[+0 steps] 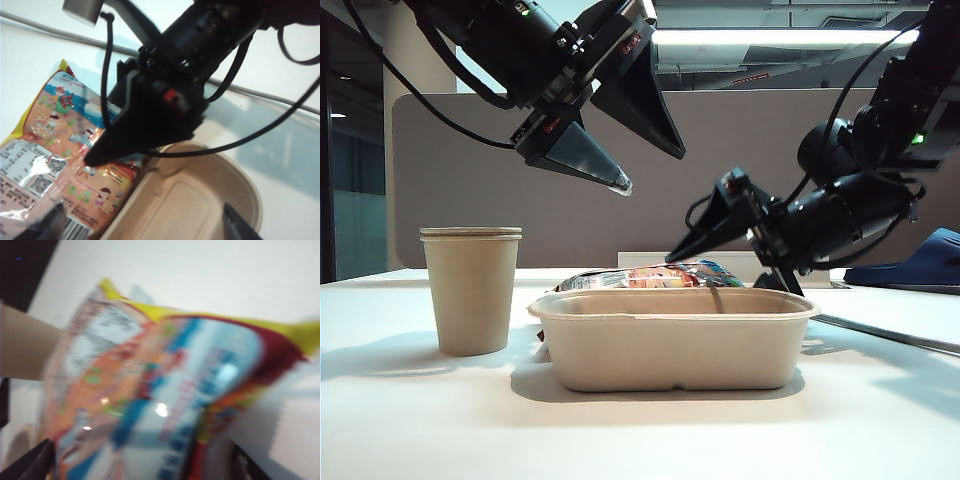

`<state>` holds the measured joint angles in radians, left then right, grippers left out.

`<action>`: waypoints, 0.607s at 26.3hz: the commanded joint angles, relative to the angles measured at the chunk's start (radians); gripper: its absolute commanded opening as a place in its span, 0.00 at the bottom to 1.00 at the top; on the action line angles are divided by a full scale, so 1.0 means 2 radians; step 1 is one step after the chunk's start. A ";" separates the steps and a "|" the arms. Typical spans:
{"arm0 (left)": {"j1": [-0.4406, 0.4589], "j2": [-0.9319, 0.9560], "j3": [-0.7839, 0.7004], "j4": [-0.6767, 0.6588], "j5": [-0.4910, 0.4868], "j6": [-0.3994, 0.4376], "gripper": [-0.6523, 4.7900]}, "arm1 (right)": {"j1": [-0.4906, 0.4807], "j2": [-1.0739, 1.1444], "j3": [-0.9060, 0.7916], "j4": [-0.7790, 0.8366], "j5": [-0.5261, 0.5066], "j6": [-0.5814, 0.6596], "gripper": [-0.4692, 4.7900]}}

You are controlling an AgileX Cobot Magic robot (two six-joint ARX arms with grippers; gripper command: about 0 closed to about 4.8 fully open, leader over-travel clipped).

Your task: Pick up a bag of chips and put them in the box.

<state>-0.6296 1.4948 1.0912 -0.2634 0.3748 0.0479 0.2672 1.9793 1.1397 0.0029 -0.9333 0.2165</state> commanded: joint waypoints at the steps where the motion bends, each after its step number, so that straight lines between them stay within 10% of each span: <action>1: 0.000 -0.002 0.002 0.003 0.002 -0.002 0.86 | 0.001 0.003 0.003 0.005 0.029 -0.002 0.96; 6: 0.000 -0.002 0.002 0.001 0.001 -0.002 0.86 | 0.001 0.003 0.003 0.014 0.052 -0.006 0.48; 16: 0.000 -0.002 0.002 0.002 -0.012 -0.002 0.86 | 0.001 0.003 0.003 0.016 0.051 -0.006 0.24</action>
<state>-0.6296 1.4948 1.0912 -0.2668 0.3534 0.0479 0.2668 1.9800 1.1461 0.0532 -0.8631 0.2115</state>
